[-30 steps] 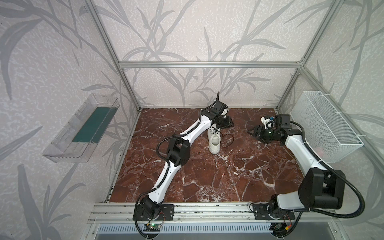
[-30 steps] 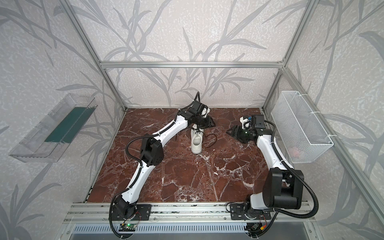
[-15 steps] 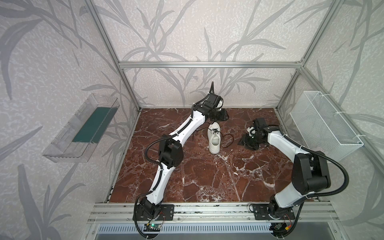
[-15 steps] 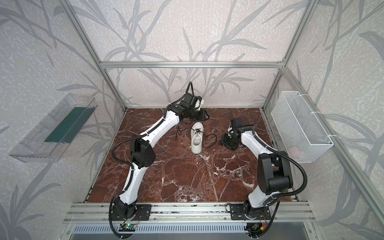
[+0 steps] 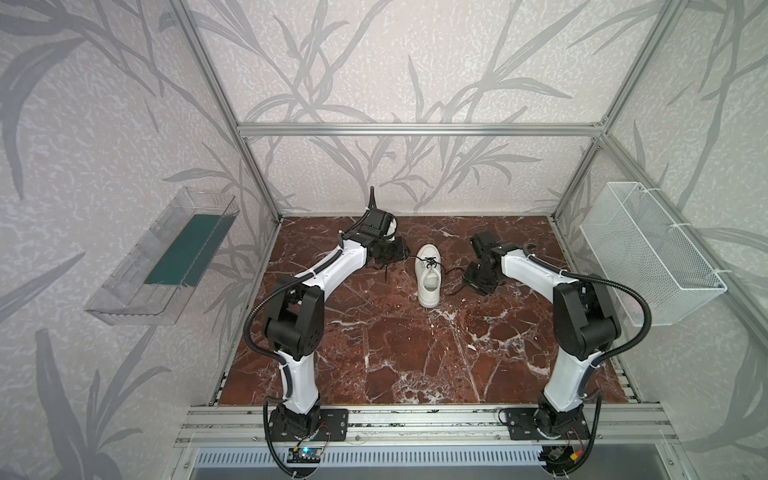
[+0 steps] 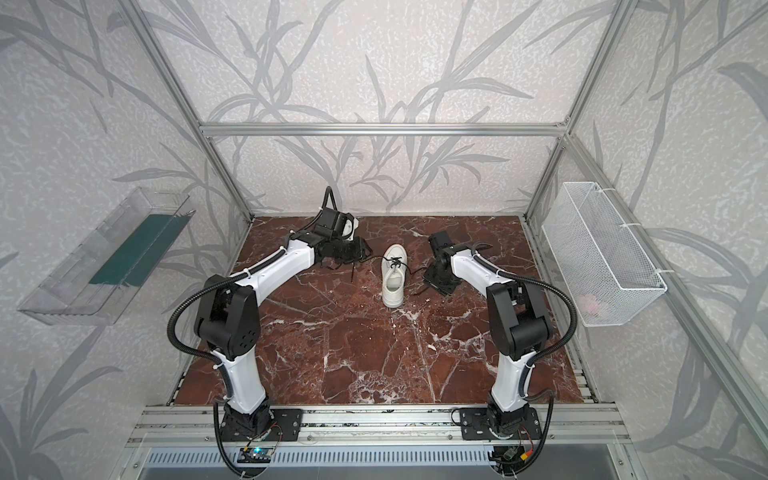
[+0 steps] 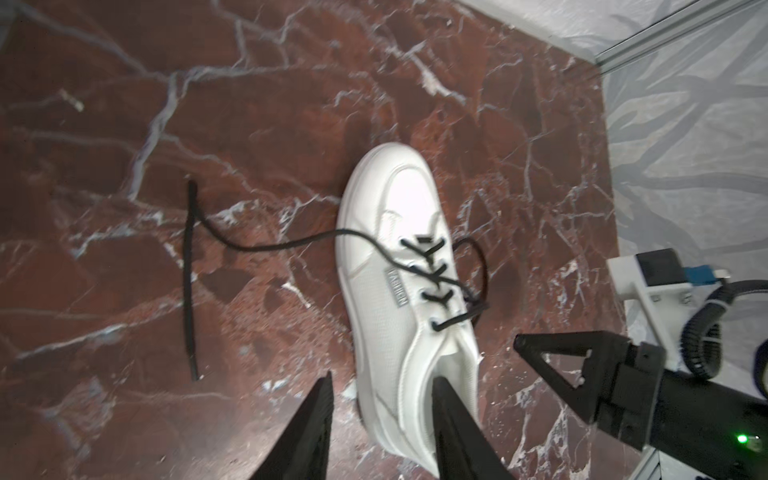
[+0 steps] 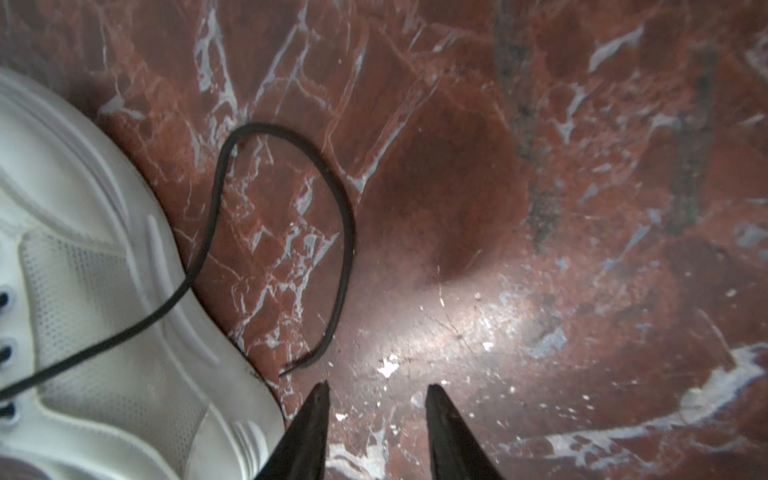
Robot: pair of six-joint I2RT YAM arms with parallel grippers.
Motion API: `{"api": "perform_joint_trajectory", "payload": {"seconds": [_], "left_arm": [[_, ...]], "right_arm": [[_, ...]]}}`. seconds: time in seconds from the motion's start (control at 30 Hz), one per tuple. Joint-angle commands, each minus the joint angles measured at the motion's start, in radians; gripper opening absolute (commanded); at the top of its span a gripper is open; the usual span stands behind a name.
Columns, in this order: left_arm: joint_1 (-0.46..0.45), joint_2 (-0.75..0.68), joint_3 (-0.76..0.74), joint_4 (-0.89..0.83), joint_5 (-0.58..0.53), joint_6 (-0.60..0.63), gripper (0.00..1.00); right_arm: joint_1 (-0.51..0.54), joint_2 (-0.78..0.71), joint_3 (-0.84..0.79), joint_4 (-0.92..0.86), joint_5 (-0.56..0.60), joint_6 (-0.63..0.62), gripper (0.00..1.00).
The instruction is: Tie the shoes
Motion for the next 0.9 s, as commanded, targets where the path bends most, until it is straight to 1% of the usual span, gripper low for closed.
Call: {"api": "perform_joint_trajectory", "payload": {"seconds": [0.0, 0.1, 0.27, 0.53, 0.67, 0.87], "left_arm": [[0.016, -0.073, -0.057, 0.064, 0.009, -0.003, 0.42], [0.027, -0.088, -0.109, 0.081, 0.01, -0.007, 0.41], [0.034, -0.098, -0.167, 0.116, 0.022, -0.02, 0.41], [0.038, -0.088, -0.178, 0.12, 0.03, -0.018, 0.41], [0.04, -0.086, -0.173, 0.12, 0.036, -0.018, 0.41], [0.041, -0.085, -0.174, 0.123, 0.038, -0.02, 0.4]], "right_arm": [[0.032, 0.027, 0.03, -0.036, 0.052, 0.101, 0.39], [0.05, 0.064, 0.047, -0.037, 0.063, 0.143, 0.34], [0.064, 0.13, 0.12, -0.073, 0.065, 0.144, 0.32], [0.086, 0.172, 0.134, -0.087, 0.072, 0.196, 0.28], [0.088, 0.199, 0.157, -0.095, 0.068, 0.197, 0.26], [0.105, 0.211, 0.179, -0.109, 0.065, 0.202, 0.26]]}}
